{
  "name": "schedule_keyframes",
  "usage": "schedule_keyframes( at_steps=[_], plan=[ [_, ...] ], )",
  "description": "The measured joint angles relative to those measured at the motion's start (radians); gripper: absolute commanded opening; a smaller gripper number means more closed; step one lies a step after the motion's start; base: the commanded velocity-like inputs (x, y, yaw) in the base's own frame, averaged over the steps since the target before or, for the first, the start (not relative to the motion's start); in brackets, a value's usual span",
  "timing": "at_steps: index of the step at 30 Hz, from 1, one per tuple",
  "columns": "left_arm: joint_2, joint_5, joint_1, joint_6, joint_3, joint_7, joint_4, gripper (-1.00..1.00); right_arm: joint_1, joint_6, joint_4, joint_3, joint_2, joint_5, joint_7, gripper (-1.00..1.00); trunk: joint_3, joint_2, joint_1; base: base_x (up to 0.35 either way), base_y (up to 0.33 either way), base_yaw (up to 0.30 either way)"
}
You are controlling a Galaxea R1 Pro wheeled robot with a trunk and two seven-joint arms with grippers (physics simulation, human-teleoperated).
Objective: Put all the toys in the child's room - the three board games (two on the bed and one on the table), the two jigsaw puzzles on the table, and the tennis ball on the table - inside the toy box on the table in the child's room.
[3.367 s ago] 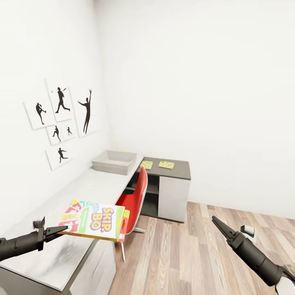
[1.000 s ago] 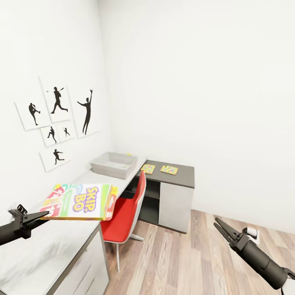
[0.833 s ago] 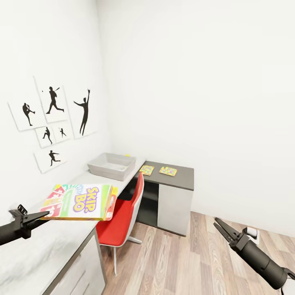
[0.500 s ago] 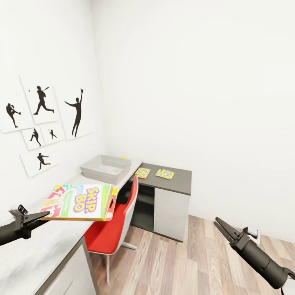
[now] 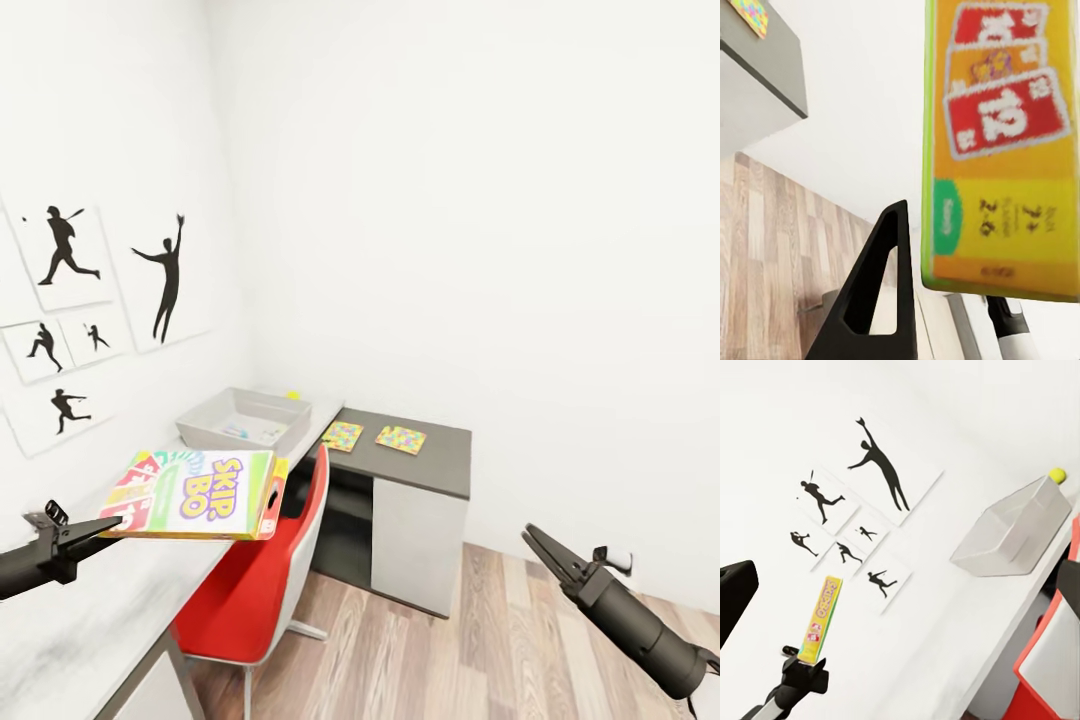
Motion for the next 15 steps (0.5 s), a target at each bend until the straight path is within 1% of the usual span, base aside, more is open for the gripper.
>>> schedule_keyframes(
  at_steps=[4, 8, 11, 15],
  plan=[
    [-0.002, 0.000, 0.000, 0.000, 0.000, 0.000, 0.000, -1.00, 0.000, -0.005, 0.000, 0.000, 0.002, 0.002, 0.000, 1.00, 0.000, 0.000, 0.000, 0.329, -0.062, 0.000],
    [-0.002, 0.000, 0.000, 0.000, 0.000, 0.000, 0.000, -1.00, 0.000, -0.006, 0.001, -0.001, 0.002, 0.004, 0.000, 1.00, 0.000, 0.000, 0.000, 0.319, -0.134, 0.017],
    [-0.002, 0.000, 0.000, 0.000, 0.000, 0.000, 0.000, -1.00, 0.000, -0.006, 0.001, -0.002, 0.001, 0.005, 0.000, 1.00, 0.000, 0.000, 0.000, 0.293, -0.193, 0.155],
    [-0.003, 0.001, 0.000, -0.025, 0.000, 0.000, -0.001, -1.00, 0.000, -0.006, 0.001, -0.003, 0.001, 0.005, 0.000, 1.00, 0.000, 0.000, 0.000, 0.267, -0.232, 0.251]
  ],
)
